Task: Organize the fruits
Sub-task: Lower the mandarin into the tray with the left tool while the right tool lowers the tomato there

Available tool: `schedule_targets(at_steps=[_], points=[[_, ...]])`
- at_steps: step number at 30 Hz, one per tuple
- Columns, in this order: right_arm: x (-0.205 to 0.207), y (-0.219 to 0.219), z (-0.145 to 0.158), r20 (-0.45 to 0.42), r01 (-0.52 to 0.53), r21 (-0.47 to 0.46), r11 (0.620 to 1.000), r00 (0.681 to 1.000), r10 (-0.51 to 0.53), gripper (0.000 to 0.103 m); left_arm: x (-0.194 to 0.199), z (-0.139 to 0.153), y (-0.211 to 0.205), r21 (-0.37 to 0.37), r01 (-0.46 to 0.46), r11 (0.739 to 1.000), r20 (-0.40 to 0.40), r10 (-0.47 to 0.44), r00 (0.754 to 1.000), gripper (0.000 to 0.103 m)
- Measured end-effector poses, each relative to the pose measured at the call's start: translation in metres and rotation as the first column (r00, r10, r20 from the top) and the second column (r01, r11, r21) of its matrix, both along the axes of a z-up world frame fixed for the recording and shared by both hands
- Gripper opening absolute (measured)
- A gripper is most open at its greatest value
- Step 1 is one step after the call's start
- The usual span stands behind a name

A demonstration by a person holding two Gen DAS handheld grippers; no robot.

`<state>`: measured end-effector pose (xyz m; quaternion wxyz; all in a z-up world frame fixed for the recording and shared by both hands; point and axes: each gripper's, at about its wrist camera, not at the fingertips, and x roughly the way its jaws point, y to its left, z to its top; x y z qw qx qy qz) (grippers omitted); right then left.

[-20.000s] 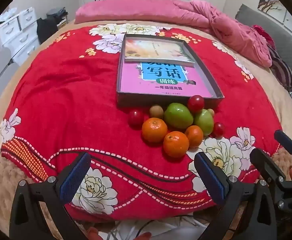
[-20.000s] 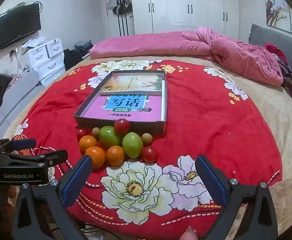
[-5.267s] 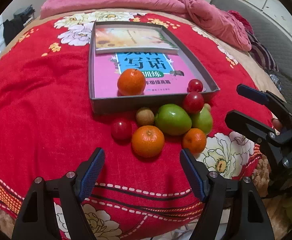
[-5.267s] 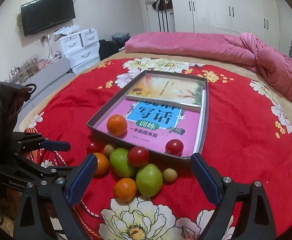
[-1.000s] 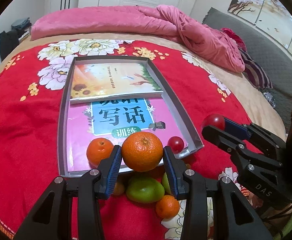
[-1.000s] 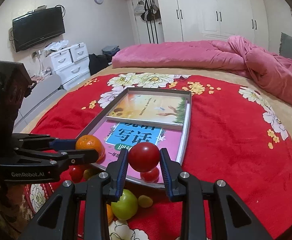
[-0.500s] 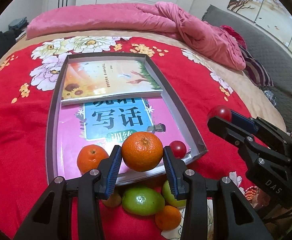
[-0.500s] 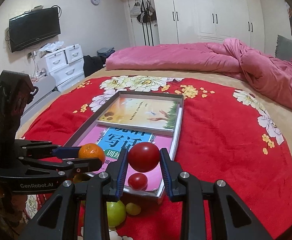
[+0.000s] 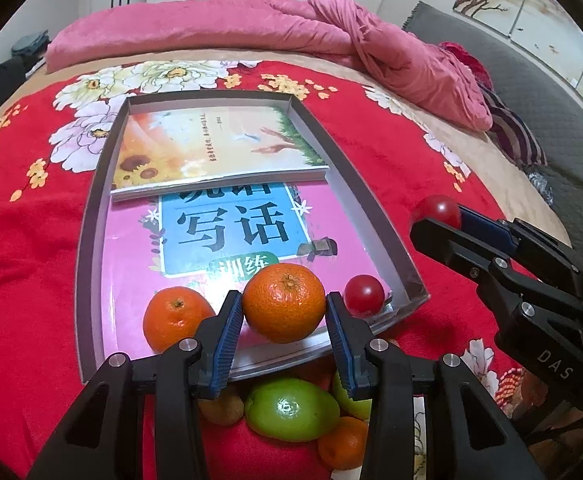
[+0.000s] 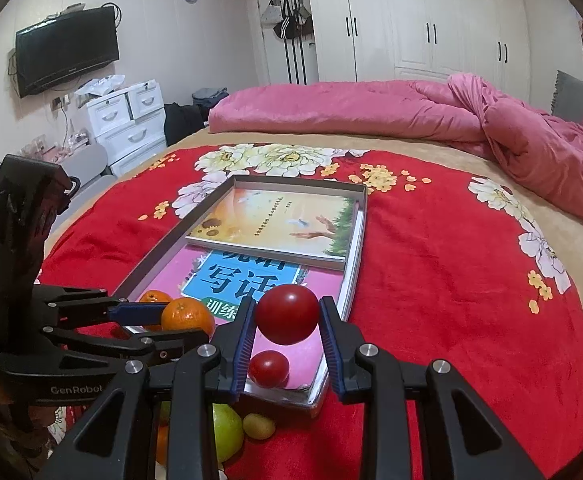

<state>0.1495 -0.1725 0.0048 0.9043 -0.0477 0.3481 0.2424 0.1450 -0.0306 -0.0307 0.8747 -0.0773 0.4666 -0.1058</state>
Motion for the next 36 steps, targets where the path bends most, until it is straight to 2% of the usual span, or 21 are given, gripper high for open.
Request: schedule_targets(at_steps=[17, 36], points=[[0.022, 0.015, -0.022, -0.057, -0.017, -0.073, 0.997, 0.998, 0.013, 0.032, 0.003, -0.014, -0.003, 0.016, 0.021, 1.0, -0.028, -0.021, 0.999, 0.044], [0.041, 0.026, -0.046, -0.124, -0.051, -0.135, 0.989, 0.992, 0.034, 0.032, 0.005, -0.015, -0.004, 0.016, 0.031, 0.999, -0.031, -0.03, 0.999, 0.044]])
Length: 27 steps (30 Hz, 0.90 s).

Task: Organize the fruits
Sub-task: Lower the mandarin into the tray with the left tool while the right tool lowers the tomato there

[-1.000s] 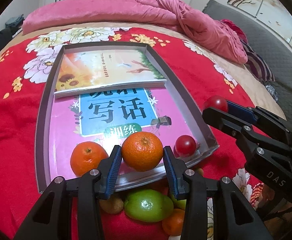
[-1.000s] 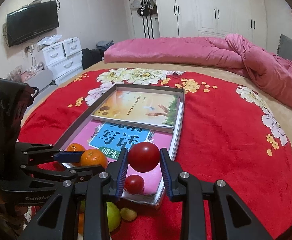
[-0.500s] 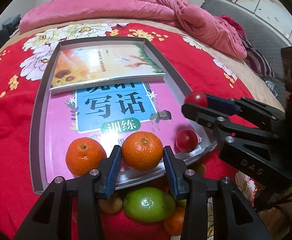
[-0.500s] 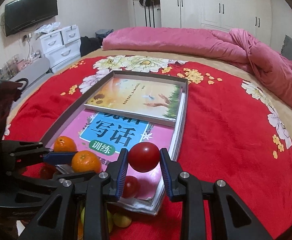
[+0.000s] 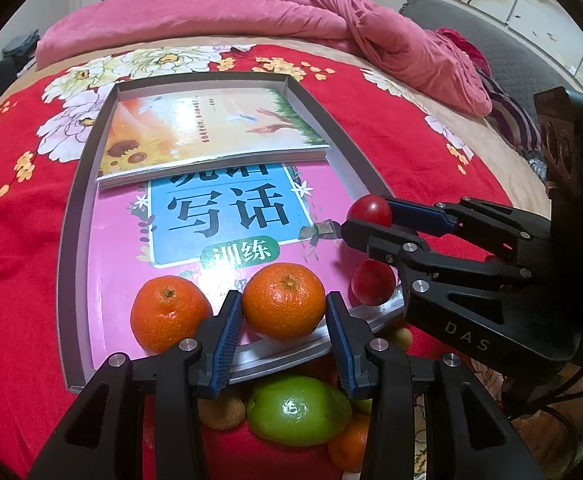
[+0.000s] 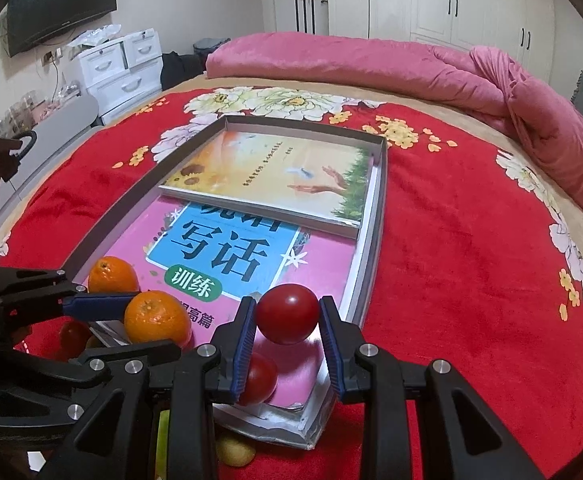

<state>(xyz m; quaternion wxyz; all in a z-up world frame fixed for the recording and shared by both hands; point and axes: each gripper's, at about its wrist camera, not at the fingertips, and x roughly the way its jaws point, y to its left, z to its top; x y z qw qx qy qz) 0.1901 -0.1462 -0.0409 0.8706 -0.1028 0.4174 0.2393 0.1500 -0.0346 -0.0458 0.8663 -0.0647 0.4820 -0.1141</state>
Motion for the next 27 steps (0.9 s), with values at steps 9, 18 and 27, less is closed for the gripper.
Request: schedule_targets(at_steps=[9, 18, 27], points=[[0.0042, 0.0032, -0.0081, -0.035, -0.007, -0.023, 1.0, 0.999, 0.006, 0.032, 0.001, -0.0015, -0.0027, 0.004, 0.002, 1.0, -0.004, -0.002, 1.0, 0.044], [0.0032, 0.0019, -0.0088, -0.053, -0.013, -0.008, 1.0, 0.998, 0.012, 0.032, 0.0012, -0.0017, -0.0023, 0.003, 0.002, 1.0, -0.004, -0.002, 1.0, 0.044], [0.0004, -0.0004, -0.0008, -0.032, -0.006, 0.017, 1.0, 0.999, 0.006, 0.042, 0.0016, -0.002, -0.002, 0.0, 0.003, 1.0, -0.007, -0.003, 1.0, 0.044]])
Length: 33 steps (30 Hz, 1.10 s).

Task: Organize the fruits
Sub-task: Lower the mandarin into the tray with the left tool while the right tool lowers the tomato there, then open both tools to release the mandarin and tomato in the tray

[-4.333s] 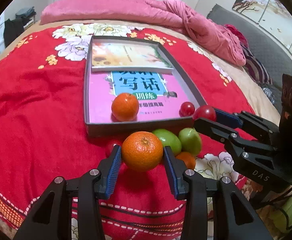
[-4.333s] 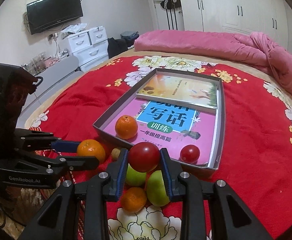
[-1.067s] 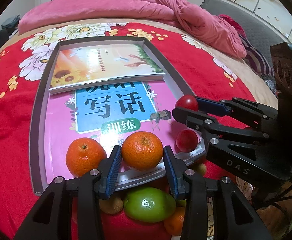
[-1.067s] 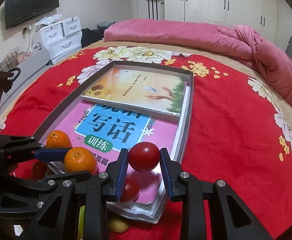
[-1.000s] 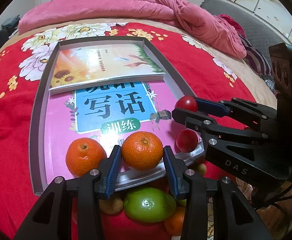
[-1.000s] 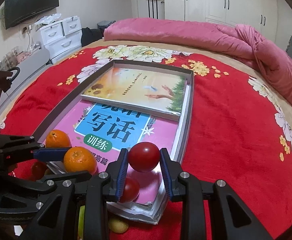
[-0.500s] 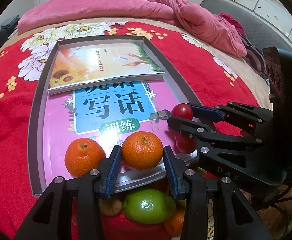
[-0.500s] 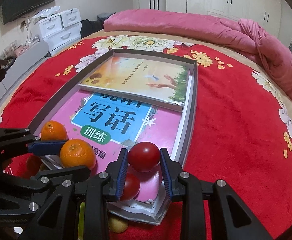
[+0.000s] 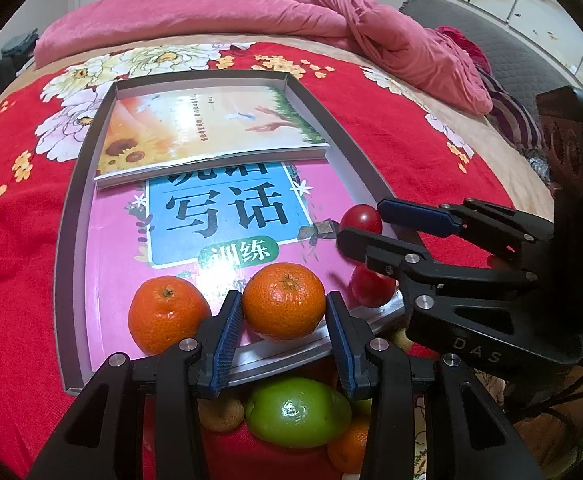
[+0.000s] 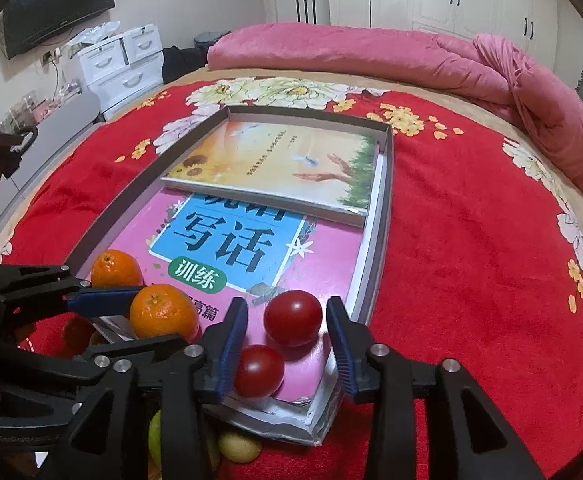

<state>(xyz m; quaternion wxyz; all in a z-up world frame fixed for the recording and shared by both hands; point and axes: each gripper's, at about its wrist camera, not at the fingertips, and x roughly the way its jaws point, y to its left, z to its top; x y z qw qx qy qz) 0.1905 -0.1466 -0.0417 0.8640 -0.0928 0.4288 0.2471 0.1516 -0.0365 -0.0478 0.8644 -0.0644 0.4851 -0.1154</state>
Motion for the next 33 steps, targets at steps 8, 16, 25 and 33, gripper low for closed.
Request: schedule_targets(at_steps=[8, 16, 25, 33], points=[[-0.001, -0.005, 0.005, 0.017, 0.015, 0.013, 1.0, 1.0, -0.015, 0.043, 0.0, 0.0, 0.003, -0.017, -0.002, 1.0, -0.004, 0.002, 1.0, 0.044], [-0.005, -0.01, 0.012, 0.048, 0.018, 0.034, 0.999, 0.999, -0.02, 0.049, -0.001, 0.001, 0.003, -0.028, 0.002, 1.0, 0.0, -0.002, 1.0, 0.05], [-0.009, -0.015, 0.02, 0.079, 0.028, 0.052, 0.998, 0.996, -0.032, 0.058, -0.004, 0.008, 0.004, -0.047, -0.003, 0.999, 0.011, 0.004, 1.0, 0.059], [-0.012, -0.022, 0.026, 0.096, 0.049, 0.062, 0.997, 0.994, -0.055, 0.062, -0.008, 0.014, 0.007, -0.051, -0.013, 0.999, 0.019, 0.014, 1.0, 0.065]])
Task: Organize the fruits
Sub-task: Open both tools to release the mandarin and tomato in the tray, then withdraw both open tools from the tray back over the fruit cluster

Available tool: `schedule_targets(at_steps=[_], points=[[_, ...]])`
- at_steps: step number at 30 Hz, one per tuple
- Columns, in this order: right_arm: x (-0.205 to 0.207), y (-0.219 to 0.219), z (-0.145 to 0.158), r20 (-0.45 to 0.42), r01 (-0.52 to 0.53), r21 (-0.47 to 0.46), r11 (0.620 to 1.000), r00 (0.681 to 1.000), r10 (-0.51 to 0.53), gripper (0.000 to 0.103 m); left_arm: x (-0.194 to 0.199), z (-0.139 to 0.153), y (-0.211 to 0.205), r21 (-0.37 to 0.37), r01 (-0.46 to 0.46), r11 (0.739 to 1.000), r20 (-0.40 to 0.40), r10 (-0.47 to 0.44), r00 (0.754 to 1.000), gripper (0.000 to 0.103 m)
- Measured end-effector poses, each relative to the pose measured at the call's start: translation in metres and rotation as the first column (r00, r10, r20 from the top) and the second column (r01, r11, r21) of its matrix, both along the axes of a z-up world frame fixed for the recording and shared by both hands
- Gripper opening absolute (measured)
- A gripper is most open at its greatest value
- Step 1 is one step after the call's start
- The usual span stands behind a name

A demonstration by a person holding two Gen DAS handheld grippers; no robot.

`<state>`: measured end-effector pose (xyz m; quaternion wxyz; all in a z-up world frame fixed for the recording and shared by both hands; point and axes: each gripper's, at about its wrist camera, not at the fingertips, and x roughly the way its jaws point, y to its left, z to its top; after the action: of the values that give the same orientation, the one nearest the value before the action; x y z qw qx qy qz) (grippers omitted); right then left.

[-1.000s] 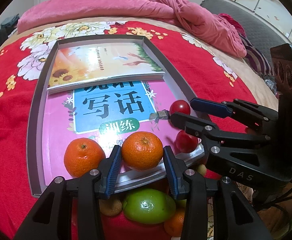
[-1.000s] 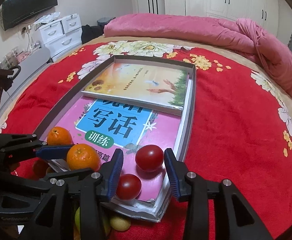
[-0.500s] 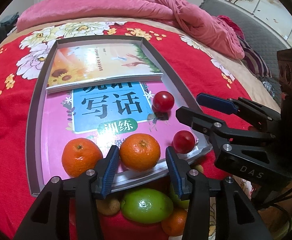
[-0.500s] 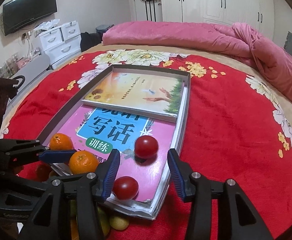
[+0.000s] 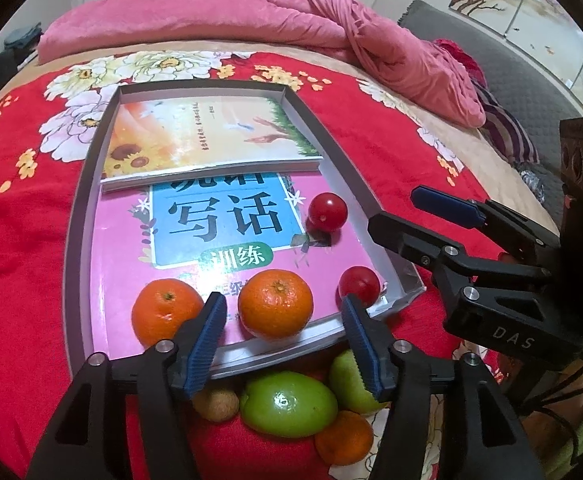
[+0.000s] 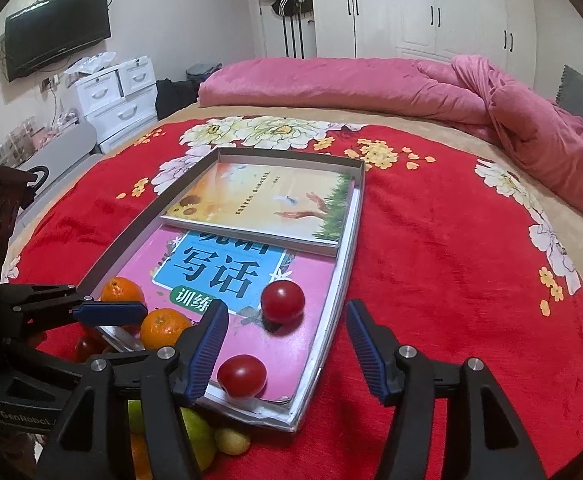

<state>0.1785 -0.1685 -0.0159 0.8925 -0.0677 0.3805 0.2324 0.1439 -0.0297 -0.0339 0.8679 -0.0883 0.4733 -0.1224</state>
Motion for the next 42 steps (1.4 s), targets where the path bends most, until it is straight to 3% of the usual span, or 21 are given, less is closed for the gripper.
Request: schedule_targets(at_steps=[11, 25, 42], points=[[-0.001, -0.007, 0.007, 0.031, 0.027, 0.015, 1.0, 0.999, -0.028, 0.07, -0.007, 0.021, 0.013, -0.002, -0.032, 0.999, 0.052, 0.032, 0.998, 0.073], [-0.006, -0.015, 0.021, 0.097, 0.044, 0.077, 0.996, 0.994, -0.051, 0.084, -0.009, 0.032, 0.032, -0.022, -0.086, 0.996, 0.061, 0.087, 0.994, 0.08], [-0.019, -0.019, 0.033, 0.138, 0.033, 0.138, 0.99, 0.989, -0.052, 0.093, -0.02, 0.042, 0.062, -0.023, -0.159, 0.987, 0.077, 0.16, 0.984, 0.08]])
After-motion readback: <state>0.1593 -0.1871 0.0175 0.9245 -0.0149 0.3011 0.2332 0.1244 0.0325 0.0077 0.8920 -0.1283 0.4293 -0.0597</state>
